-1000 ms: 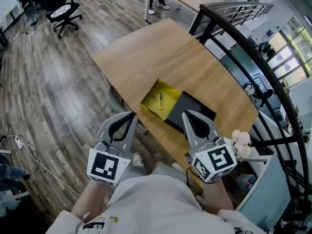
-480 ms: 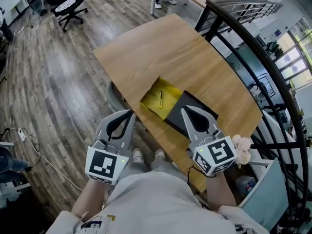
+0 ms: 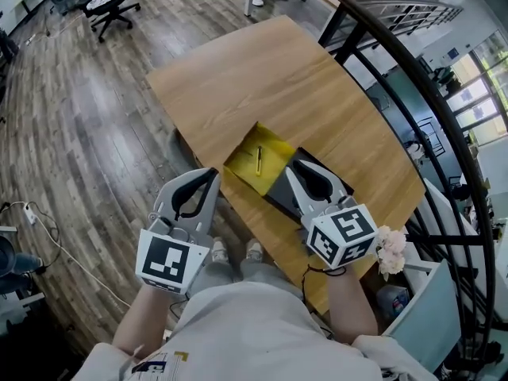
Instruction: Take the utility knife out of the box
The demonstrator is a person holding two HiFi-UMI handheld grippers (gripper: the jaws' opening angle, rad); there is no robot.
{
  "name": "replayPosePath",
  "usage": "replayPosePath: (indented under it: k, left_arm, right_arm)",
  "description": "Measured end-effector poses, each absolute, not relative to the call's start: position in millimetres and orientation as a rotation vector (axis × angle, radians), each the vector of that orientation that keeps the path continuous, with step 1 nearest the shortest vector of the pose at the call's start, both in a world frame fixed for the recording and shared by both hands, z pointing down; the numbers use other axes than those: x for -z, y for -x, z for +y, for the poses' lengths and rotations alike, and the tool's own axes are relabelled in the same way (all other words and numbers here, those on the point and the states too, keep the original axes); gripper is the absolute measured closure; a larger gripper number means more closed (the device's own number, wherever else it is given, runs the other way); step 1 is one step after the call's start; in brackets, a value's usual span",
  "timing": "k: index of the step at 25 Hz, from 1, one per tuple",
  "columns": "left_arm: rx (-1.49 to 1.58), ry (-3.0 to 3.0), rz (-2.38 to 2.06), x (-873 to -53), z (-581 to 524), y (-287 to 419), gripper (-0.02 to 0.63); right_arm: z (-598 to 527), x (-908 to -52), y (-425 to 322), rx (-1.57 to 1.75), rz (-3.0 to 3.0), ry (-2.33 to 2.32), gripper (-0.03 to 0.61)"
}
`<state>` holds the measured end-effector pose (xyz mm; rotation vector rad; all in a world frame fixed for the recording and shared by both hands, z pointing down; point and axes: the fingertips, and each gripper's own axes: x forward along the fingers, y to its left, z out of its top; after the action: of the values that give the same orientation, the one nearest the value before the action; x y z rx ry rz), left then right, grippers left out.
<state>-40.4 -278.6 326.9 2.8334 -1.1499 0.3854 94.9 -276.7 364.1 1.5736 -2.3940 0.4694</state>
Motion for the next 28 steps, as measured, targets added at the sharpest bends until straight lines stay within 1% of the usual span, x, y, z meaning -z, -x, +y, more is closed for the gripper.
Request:
replayPosePath:
  k: [3,6,9,20,28]
  left_arm:
    - [-0.406,-2.861,-1.141,-334,-291,38,0.612]
    - [-0.461,-2.881,-1.141,-346,-302,34,0.612]
    - [-0.528,-2.910,-1.152,-360,-314,30,0.612]
    - [-0.557,-2.849,-1.068,-420,-352,34,0.612]
    - [-0.593,-2.782,-1.042,-462,-375,40,0.612]
  right_arm:
    - [-291,-385,-94,-0.505,-2.349,-1.561,0.480]
    - [-306,-408,-92,-0.537,-2.310,-1.543,0.460]
    - [-324,-433,-88,-0.576,-2.278,-1.501,0.419]
    - [-380,-535,-82,-0.712,-2.064,-1.411,0.408]
    - [-396,-619,-84,-0.834,-1.851,-1.390,0.407]
